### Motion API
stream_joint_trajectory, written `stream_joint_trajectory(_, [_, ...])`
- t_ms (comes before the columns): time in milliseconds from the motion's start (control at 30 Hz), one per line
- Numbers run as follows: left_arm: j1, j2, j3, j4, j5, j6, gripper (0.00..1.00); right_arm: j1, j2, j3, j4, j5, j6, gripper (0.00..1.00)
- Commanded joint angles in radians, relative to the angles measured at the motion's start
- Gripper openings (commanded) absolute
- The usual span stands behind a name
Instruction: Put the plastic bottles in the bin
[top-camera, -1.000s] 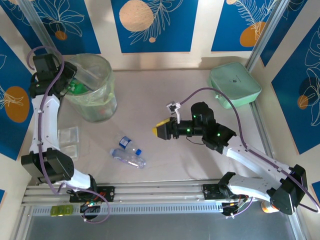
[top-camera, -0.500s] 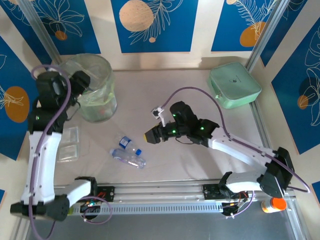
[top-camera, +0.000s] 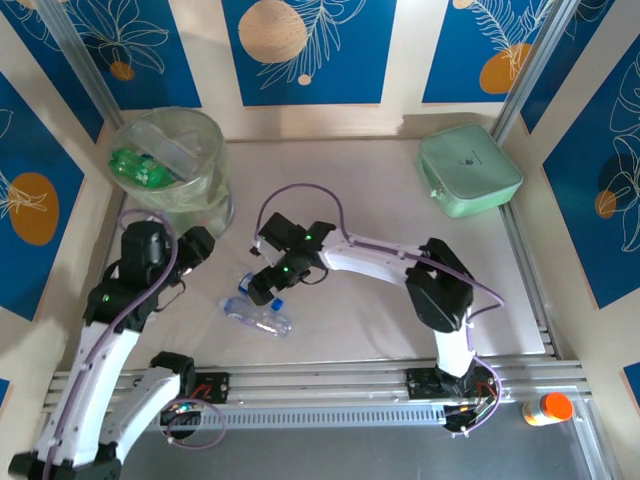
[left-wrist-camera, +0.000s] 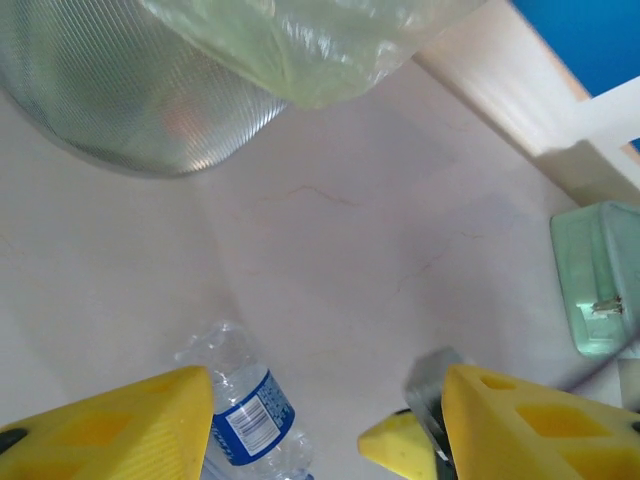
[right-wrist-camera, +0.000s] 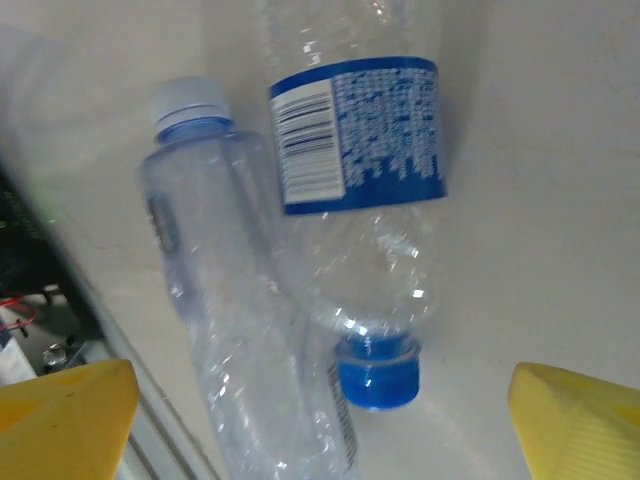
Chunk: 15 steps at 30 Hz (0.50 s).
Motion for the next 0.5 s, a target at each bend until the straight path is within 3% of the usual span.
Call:
stream_joint_trajectory(0, [-0.006,-0.061,0.011,-0.056,-0.07,0.067,0.63,-0.005,0.093,0.134,-0.123,0.006,-0.036,0.97])
stream_joint_trajectory(200, [-0.025,-0.088,0.016,-0.085,-0.08,0.065,0.63,-0.012,0.263,0.305,-0.232,0.052,-0.067,0.95])
stream_joint_trajectory(467, [-0.049,-0.109,-0.04,-0.066,-0.069,0.07,0.63,-0.029,0.307,0.325,-0.236,0.046,-0.07,0.86])
